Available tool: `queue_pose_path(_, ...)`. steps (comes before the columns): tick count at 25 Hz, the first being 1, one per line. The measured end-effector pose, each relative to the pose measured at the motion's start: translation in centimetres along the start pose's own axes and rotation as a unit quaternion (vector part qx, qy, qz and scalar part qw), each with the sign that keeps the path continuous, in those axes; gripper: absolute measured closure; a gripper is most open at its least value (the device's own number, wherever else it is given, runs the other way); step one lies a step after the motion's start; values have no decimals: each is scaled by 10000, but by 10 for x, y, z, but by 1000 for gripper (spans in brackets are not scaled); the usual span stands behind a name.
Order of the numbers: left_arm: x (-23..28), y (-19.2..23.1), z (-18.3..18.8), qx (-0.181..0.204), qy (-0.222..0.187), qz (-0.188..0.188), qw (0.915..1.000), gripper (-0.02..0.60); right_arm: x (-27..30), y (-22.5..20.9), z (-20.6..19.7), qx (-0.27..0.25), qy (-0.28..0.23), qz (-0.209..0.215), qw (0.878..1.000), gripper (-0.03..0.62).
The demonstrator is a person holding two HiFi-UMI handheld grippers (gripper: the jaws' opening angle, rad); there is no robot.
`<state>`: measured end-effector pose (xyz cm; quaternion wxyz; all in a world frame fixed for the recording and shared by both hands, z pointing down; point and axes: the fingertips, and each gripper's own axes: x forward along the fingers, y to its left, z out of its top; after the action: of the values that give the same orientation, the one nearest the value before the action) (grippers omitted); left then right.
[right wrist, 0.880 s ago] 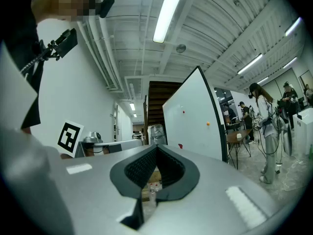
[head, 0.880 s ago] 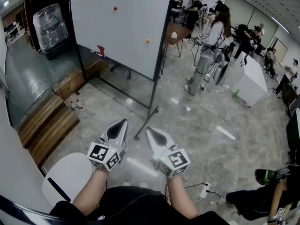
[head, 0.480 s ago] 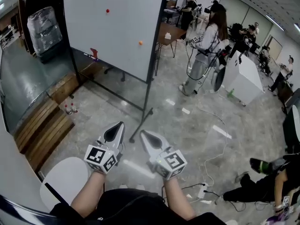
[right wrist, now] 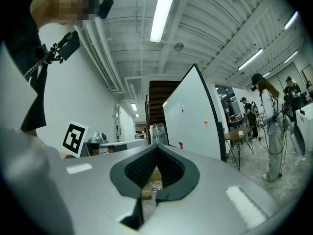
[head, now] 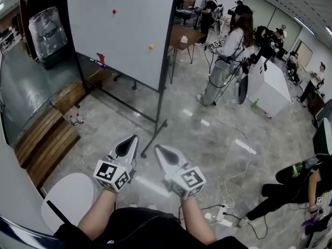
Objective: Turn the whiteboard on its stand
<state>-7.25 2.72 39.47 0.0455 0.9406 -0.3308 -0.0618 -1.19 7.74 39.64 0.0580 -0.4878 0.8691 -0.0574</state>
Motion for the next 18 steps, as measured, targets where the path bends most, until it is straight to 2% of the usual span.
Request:
queue_pose_path(13,6,-15,-20,47,214,384,9990,578,-23,-42,-9,223,48,91,9997,586)
queue_pose_path(18,17,-8,-16,112,232,457,9986,578,-13,-51,-7,13,137,49,9999,586)
